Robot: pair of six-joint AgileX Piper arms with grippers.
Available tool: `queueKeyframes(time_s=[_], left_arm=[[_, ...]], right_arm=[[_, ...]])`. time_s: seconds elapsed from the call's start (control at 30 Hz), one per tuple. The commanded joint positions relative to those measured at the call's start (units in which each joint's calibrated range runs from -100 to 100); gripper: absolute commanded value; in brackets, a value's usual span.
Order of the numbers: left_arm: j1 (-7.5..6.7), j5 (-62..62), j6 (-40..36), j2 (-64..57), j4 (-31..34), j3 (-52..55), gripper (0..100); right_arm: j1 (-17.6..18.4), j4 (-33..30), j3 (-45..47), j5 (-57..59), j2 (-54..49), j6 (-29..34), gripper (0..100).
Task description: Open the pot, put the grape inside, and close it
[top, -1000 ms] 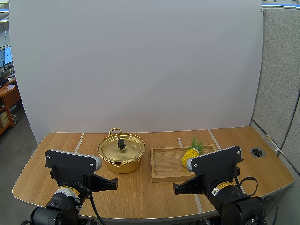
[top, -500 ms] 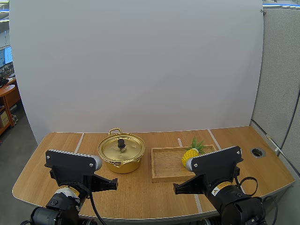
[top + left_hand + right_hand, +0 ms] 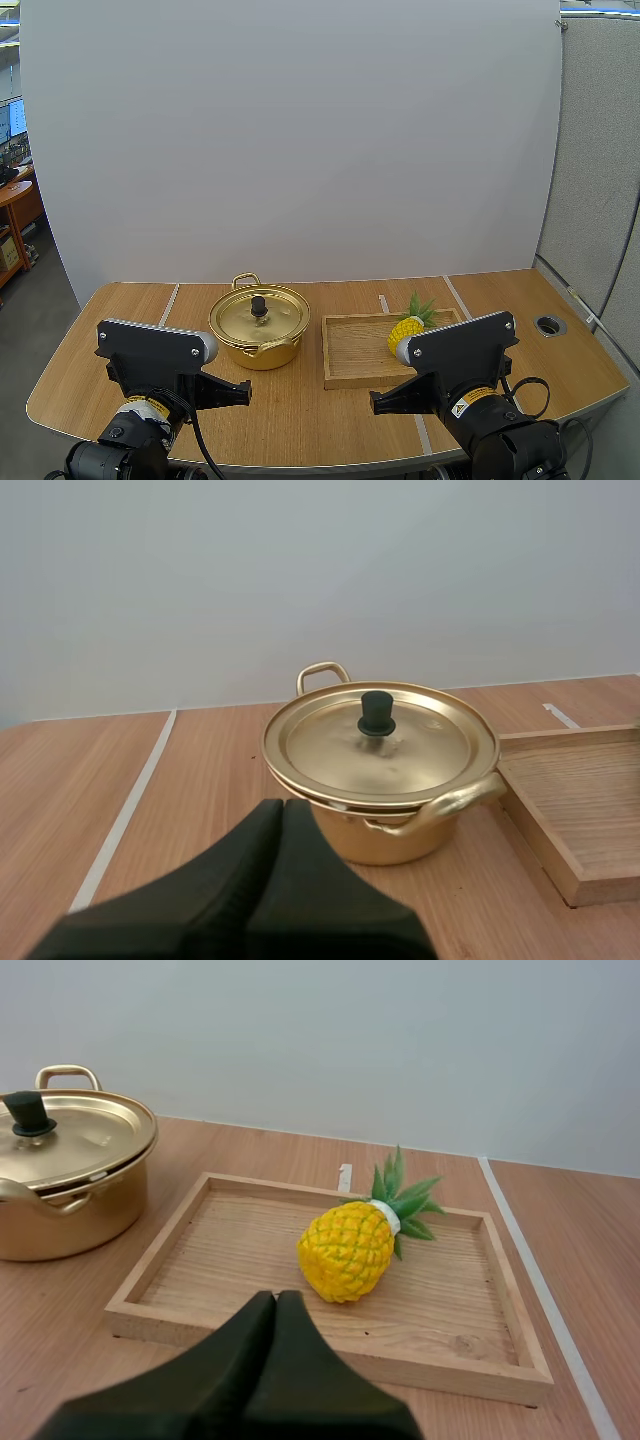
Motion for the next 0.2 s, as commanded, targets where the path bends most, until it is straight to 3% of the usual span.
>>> queueKeyframes(time_s=[0.0,0.17], left_arm=[[-0.18,-1.1,-0.6,-0.2,0.1,0.1,0],[-0.18,-1.1,-0.6,-0.2,0.1,0.1,0]], right_arm=[[-0.1,-0.2,0.2,-0.5,-0.3,0.0,0],[-0.1,-0.2,0.2,-0.5,-0.3,0.0,0]])
